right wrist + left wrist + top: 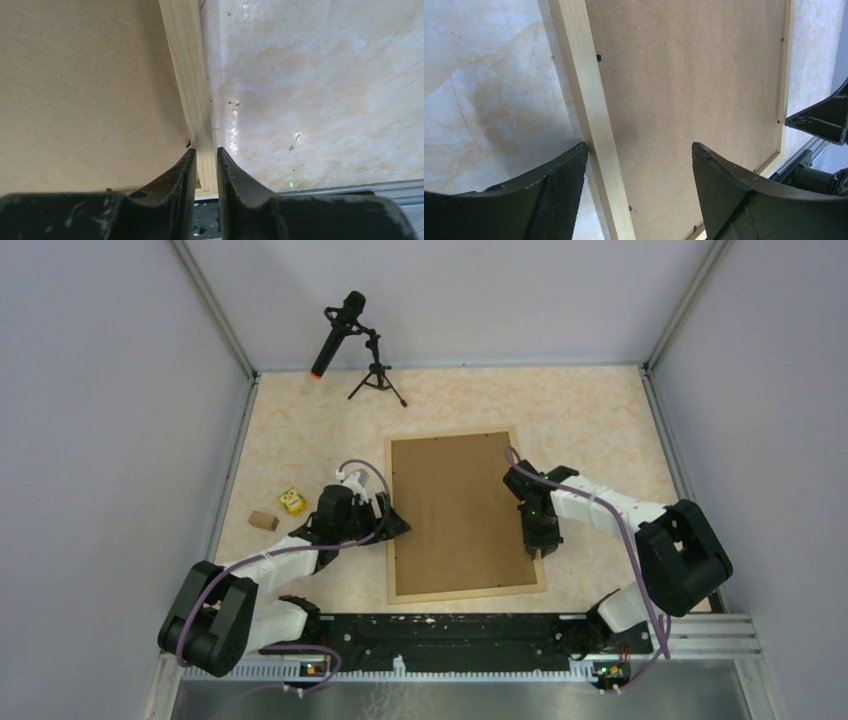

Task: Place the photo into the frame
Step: Install the photo frame at the center of the board.

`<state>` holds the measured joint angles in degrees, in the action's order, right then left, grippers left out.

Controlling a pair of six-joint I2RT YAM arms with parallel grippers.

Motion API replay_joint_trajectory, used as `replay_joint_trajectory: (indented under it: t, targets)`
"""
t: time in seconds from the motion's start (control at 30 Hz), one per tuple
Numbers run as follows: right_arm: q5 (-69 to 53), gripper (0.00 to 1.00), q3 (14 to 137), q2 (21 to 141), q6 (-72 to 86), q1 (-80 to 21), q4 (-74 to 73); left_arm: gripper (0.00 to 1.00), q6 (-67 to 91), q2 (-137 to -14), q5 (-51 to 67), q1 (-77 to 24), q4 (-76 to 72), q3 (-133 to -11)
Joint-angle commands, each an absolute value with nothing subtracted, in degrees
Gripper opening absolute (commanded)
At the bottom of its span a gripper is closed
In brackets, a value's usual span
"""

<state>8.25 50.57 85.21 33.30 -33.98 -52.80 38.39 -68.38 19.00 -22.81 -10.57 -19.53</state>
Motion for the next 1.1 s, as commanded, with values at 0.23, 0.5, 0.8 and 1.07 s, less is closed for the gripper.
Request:
replay_joint_trajectory:
  t: [0.23,0.5,0.8,1.07]
  targets:
    - [7.6,0.22,47.8,84.9,34.5,-35.0,-51.7,0.81,38.1,-68.8,20.6,-23.1,-9.1,-18.5]
    - [7.8,0.21,50.7,85.6,34.4,-35.2,-51.2,0.81,37.9,-68.8,20.6,-23.1,-9.1,-18.5]
    - [8.5,0.21,50.4,84.1,35.0,-35.7,-52.7,0.81,38.0,-69.0,20.6,-23.1,-9.1,-18.5]
    - [10.2,0.21,50.7,87.5,34.1,-35.7,-50.6,0.81,37.9,-68.8,20.6,-23.1,-9.1,-18.5]
